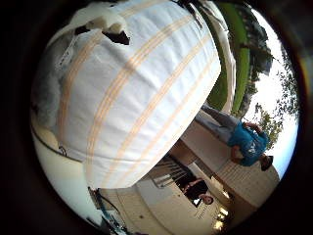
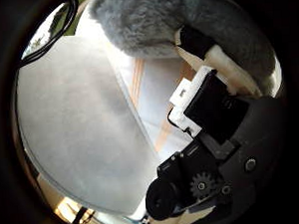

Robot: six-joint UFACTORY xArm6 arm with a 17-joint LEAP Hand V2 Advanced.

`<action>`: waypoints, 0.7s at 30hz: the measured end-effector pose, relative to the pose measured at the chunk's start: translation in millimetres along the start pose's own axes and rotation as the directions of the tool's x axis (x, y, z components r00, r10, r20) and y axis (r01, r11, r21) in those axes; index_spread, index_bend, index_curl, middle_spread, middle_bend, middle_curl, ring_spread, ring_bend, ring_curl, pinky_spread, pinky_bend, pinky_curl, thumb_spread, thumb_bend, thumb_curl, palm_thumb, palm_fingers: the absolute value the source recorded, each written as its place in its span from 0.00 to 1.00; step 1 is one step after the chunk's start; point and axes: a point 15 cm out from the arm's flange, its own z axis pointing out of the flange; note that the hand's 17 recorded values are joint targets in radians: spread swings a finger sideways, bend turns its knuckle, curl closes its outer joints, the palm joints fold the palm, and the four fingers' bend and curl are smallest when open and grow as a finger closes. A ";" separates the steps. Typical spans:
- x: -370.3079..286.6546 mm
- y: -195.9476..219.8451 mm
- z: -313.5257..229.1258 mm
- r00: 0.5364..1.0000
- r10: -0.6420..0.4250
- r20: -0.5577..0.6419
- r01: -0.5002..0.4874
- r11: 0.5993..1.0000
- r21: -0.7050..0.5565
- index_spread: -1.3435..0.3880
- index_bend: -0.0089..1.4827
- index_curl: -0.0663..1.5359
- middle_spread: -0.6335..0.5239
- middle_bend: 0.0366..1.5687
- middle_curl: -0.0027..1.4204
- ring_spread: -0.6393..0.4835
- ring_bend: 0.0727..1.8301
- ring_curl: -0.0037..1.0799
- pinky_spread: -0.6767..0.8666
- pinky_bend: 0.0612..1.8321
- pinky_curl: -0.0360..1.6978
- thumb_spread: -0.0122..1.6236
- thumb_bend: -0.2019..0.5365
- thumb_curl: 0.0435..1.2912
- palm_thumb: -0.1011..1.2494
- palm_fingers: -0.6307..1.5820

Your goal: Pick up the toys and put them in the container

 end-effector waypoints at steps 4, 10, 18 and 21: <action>12.6 20.3 -48.5 0.999 0.042 -0.017 -0.040 0.996 0.082 0.44 0.24 0.16 0.34 0.60 0.62 0.54 0.68 0.65 0.67 0.64 0.39 0.70 0.32 0.39 0.81 0.78; -2.8 78.2 -111.0 0.998 0.058 -0.018 -0.056 0.994 0.095 0.35 0.34 0.17 0.33 0.65 0.69 0.51 0.72 0.70 0.63 0.70 0.46 0.71 0.28 0.43 0.82 0.74; -108.9 145.5 -204.7 0.996 -0.083 0.016 0.078 0.975 0.209 0.27 0.45 0.21 0.32 0.70 0.76 0.48 0.76 0.75 0.59 0.74 0.53 0.72 0.25 0.47 0.81 0.69; -160.6 165.7 -221.8 0.989 -0.150 0.006 0.146 0.966 0.213 0.26 0.47 0.22 0.31 0.71 0.77 0.47 0.77 0.76 0.58 0.74 0.54 0.72 0.25 0.47 0.81 0.68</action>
